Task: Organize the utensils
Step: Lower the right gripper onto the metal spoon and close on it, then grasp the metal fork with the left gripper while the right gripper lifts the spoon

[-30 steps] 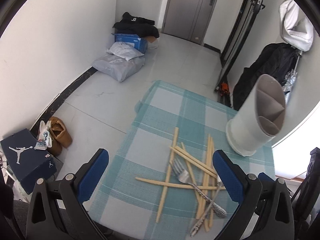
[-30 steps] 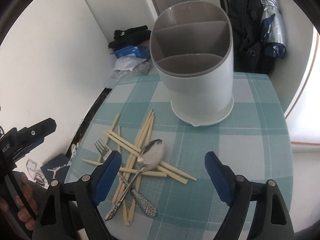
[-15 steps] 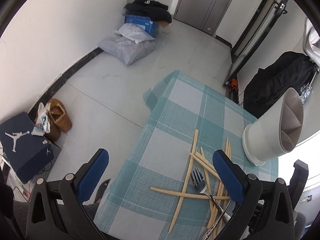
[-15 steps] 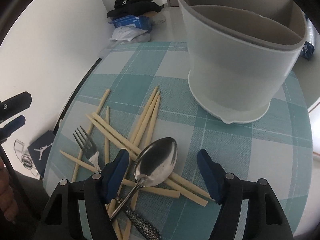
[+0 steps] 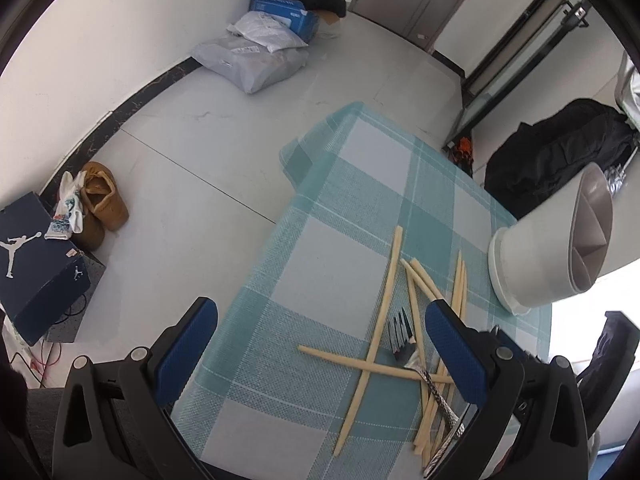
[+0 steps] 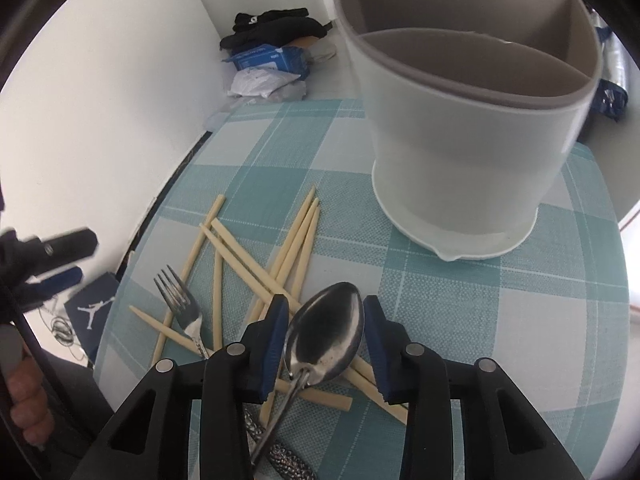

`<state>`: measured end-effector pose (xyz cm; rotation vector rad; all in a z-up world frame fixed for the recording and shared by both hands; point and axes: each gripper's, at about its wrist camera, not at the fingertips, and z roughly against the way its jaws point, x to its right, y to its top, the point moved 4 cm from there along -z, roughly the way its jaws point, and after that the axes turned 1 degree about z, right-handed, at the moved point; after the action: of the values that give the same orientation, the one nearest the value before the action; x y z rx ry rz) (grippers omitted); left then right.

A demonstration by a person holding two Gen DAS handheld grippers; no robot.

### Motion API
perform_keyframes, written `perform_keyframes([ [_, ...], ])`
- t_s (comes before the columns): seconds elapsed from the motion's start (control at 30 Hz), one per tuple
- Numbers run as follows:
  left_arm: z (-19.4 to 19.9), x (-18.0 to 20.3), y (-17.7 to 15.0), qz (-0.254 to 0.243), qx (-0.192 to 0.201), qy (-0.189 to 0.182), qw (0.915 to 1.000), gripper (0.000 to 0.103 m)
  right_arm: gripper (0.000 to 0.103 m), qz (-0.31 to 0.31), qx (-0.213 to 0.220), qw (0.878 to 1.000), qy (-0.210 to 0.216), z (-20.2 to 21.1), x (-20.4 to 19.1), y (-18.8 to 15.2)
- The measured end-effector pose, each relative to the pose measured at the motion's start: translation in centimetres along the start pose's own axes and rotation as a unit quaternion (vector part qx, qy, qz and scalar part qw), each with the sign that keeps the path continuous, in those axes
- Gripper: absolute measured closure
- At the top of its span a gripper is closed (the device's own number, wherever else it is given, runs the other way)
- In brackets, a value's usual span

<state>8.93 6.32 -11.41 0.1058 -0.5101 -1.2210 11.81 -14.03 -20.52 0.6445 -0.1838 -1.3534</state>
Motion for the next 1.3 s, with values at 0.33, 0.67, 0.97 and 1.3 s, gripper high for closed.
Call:
perform_keyframes([
  [0.33, -2.0, 2.7, -2.2, -0.056, -0.042, -0.027, 0.9972, 0.015, 0.069, -0.008, 0.038, 0.999, 0.038, 2.8, 1.3, 0.0],
  [0.67, -3.3, 3.9, -2.5, -0.089, -0.058, -0.02, 0.9942, 0.052, 0.07, 0.007, 0.065, 0.997, 0.041, 4.3, 2.1, -0.2],
  [0.97, -3.4, 4.8, -2.4, -0.111, -0.052, -0.007, 0.9924, 0.095, 0.07, 0.015, 0.081, 0.996, 0.037, 5.7, 2.3, -1.0],
  [1.3, -2.1, 5.5, -1.6, -0.098, -0.017, -0.018, 0.9949, 0.1, 0.07, 0.031, 0.103, 0.994, 0.026, 6.9, 0.8, -0.9],
])
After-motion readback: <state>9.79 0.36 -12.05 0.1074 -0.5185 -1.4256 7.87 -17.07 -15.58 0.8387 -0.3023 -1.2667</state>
